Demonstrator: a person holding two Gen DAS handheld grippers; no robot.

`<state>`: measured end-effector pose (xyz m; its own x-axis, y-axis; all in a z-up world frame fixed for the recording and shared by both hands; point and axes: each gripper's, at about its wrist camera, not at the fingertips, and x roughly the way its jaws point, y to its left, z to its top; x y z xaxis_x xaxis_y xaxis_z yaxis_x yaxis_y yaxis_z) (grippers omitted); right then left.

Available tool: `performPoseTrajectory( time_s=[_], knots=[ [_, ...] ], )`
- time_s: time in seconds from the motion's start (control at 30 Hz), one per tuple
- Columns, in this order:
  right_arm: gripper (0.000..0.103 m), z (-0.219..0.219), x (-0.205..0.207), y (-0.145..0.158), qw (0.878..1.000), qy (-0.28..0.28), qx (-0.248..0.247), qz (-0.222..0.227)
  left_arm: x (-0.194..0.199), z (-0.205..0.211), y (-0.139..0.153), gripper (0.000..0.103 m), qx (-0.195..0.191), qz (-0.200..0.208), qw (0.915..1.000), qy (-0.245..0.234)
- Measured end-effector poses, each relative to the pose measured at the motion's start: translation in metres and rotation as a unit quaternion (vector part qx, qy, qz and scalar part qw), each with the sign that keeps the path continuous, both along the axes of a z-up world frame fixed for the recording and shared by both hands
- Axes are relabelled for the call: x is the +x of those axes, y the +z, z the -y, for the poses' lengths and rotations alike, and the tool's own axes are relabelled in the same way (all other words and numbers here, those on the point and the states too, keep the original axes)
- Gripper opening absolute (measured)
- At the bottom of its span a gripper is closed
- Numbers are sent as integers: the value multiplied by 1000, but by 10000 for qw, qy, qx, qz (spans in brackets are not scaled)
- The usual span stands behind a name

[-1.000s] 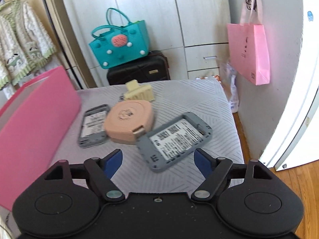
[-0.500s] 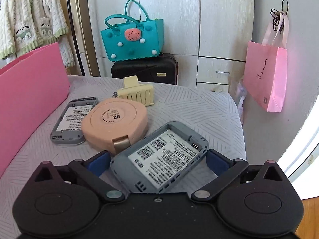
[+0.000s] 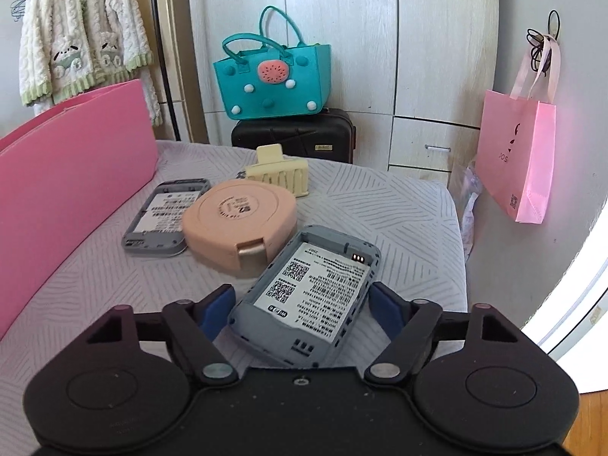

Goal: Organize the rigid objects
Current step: 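Move the right gripper to the grey pocket Wi-Fi device and grasp it, then carry the grey Wi-Fi device into the pink box and release it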

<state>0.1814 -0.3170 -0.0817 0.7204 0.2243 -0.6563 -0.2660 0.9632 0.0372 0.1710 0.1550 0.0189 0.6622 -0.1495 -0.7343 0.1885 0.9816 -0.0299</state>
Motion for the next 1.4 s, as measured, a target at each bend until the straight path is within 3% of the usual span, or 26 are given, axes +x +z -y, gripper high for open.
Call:
performPoseTrajectory(
  time_s=[0.23, 0.43, 0.57, 0.63, 0.97, 1.17, 1.4],
  knots=[
    [76, 2, -18, 7, 9993, 143, 154, -301, 2, 1, 2, 6, -2, -61, 10000, 3],
    [79, 6, -9, 12, 9949, -344, 513, -792, 3, 3, 3, 6, 50, -65, 10000, 20],
    [78, -1, 2, 9, 9948, -615, 264, -773, 4, 1, 3, 6, 13, -92, 10000, 28],
    [67, -5, 4, 10, 9949, -705, 95, -721, 4, 2, 3, 6, 45, -95, 9999, 20],
    [68, -15, -5, 11, 9954, -574, -224, -731, 3, 2, 2, 6, 58, -85, 9999, 30],
    [66, -13, -7, 12, 9947, -746, -55, -712, 2, 1, 3, 6, 40, -95, 9999, -9],
    [66, -20, -23, 17, 9949, -541, 186, -829, 3, 0, 3, 6, 21, -88, 9999, -45]
  ],
)
